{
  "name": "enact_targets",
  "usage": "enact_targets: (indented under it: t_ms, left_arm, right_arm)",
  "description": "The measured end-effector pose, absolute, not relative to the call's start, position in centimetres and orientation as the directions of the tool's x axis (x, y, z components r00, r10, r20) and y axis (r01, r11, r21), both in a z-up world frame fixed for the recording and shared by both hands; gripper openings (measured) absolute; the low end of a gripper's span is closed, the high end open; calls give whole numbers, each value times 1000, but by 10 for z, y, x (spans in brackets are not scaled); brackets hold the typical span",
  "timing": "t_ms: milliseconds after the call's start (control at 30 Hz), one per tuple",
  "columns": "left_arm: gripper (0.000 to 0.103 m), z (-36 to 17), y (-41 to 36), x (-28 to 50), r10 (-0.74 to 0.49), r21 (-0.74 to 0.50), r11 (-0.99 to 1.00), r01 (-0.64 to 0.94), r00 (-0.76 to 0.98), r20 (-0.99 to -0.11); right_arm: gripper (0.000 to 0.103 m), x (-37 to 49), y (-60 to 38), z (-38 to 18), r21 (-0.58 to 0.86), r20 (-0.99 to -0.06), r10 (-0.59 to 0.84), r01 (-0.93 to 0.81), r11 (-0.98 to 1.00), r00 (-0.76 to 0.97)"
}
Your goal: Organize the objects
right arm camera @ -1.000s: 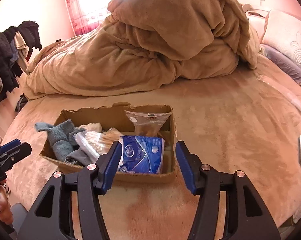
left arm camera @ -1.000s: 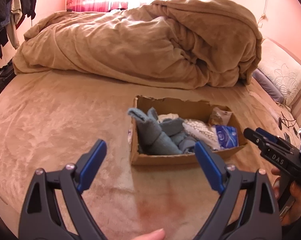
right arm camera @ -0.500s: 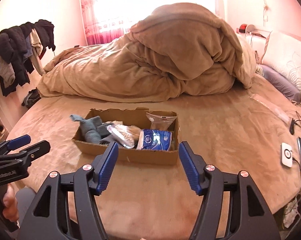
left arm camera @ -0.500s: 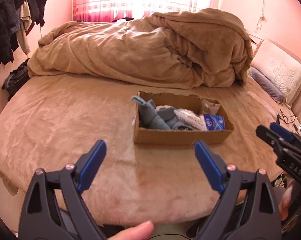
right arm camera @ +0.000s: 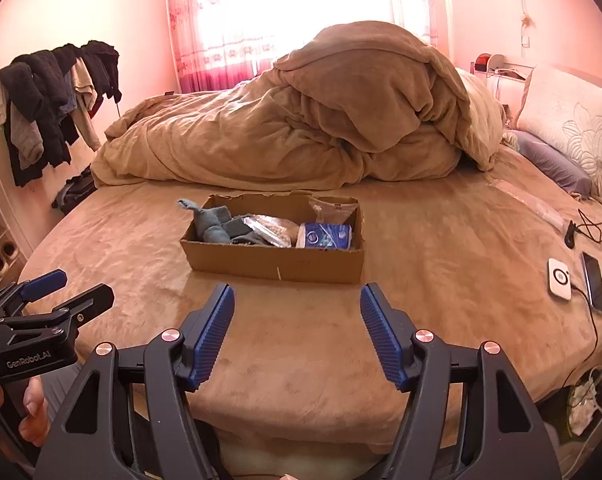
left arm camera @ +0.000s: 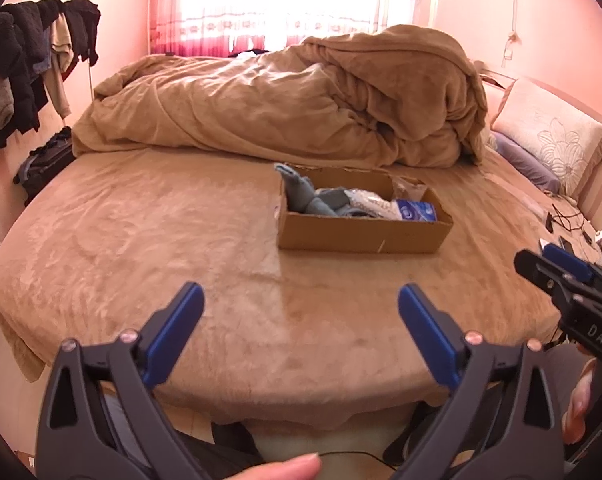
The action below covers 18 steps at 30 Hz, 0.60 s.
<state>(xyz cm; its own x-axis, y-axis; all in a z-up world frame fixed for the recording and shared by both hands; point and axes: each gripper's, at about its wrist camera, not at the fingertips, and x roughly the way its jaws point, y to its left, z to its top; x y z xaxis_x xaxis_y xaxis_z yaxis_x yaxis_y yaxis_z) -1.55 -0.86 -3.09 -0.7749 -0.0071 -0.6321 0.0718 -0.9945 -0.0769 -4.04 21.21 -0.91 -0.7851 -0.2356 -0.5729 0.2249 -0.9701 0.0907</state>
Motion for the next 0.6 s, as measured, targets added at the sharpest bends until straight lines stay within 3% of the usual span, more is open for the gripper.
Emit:
enact_targets:
  t_ms: [600]
  left_arm:
    - [102, -21, 24, 15, 42, -77, -997, 7, -781, -624]
  right_arm:
    - [69, 1, 237, -15, 107, -572, -205, 175, -979, -794]
